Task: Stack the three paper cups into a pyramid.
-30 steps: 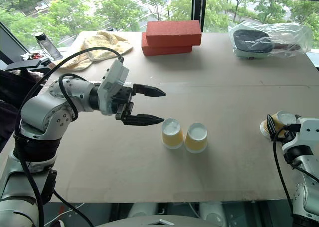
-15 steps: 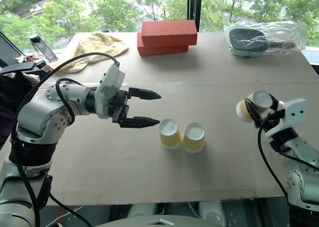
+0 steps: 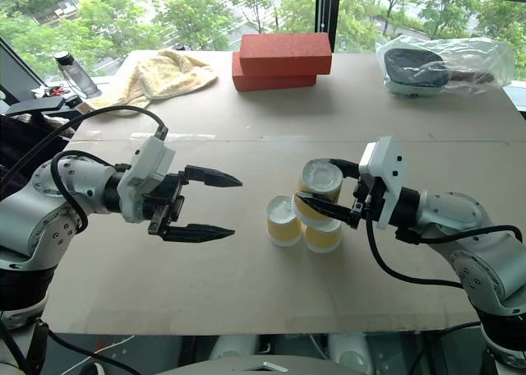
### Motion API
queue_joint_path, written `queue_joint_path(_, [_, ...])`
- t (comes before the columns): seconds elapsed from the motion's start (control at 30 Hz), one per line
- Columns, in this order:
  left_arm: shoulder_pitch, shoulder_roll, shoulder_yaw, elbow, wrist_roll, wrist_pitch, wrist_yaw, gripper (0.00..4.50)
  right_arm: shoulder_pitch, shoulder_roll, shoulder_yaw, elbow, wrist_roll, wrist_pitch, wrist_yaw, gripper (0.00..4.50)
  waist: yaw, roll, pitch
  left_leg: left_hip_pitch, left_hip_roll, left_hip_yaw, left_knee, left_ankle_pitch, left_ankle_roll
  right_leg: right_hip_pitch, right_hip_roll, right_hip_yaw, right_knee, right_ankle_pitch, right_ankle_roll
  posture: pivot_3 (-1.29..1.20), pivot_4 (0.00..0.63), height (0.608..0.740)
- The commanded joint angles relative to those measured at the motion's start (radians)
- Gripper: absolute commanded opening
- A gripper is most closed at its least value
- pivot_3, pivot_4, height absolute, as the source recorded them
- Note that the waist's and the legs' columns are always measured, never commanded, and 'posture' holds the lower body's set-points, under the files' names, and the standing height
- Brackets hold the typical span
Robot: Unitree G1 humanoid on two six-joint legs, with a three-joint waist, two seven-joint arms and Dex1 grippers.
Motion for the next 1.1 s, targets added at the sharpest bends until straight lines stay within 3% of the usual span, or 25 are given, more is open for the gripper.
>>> queue_joint_path(0.03, [0.018,0.014,0.040,-0.049,-0.018,-0.008,0.015,4.50,-0.038,0.007,0.023,-0.030,0.012,0.019,0.007,2.76,0.001,0.000,0.000,0.000,0.000,0.000,0.000,0.000,0.000,0.000,0.000,0.000,0.000,0.000,0.000,0.00,0.150,0.730])
queue_joint_path(0.33, [0.039,0.017,0.052,-0.067,-0.021,-0.005,0.042,4.50,-0.067,0.016,0.073,0.001,-0.070,0.003,0.023,2.76,0.005,-0.001,0.000,0.000,0.000,0.001,0.000,0.000,0.000,0.000,0.000,0.000,0.000,0.000,0.000,0.00,0.150,0.730])
queue_joint_path(0.5, [0.041,0.017,0.050,-0.068,-0.023,-0.006,0.045,4.50,-0.073,0.025,0.074,0.005,-0.103,-0.013,0.032,4.45,0.006,-0.001,0.000,0.000,0.000,0.001,0.000,0.000,0.000,-0.001,0.000,0.000,0.000,0.000,0.000,0.00,0.150,0.730])
queue_joint_path(0.63, [0.037,0.017,0.049,-0.062,-0.026,-0.001,0.048,4.50,-0.079,0.032,0.045,0.004,-0.090,-0.008,0.035,4.45,0.006,-0.001,0.000,0.000,0.000,0.001,0.000,0.000,0.000,-0.001,0.000,0.000,0.000,0.000,0.000,0.00,0.150,0.730])
queue_joint_path(0.83, [0.064,0.007,0.091,-0.060,-0.064,0.019,0.074,4.50,-0.013,-0.011,-0.125,-0.029,0.033,0.011,0.050,4.45,0.010,-0.001,0.000,0.000,0.000,0.001,0.000,0.000,0.000,-0.001,-0.001,0.000,0.000,0.000,0.000,0.00,0.150,0.730])
queue_joint_path(1.0, [0.206,-0.065,0.236,-0.084,-0.164,0.053,0.176,4.50,0.155,-0.084,-0.427,-0.030,0.324,0.066,0.079,4.45,0.009,-0.001,0.001,-0.001,0.001,0.001,-0.001,0.000,0.000,0.000,-0.002,0.000,0.000,0.000,0.000,0.00,0.150,0.730])
queue_joint_path(1.1, [0.317,-0.125,0.270,-0.093,-0.123,0.028,0.268,4.50,0.319,-0.099,-0.504,0.029,0.249,0.024,0.167,4.45,0.009,-0.002,0.000,0.001,0.001,0.000,-0.001,-0.001,0.001,0.001,-0.003,0.000,-0.001,0.000,0.000,0.00,0.150,0.730])
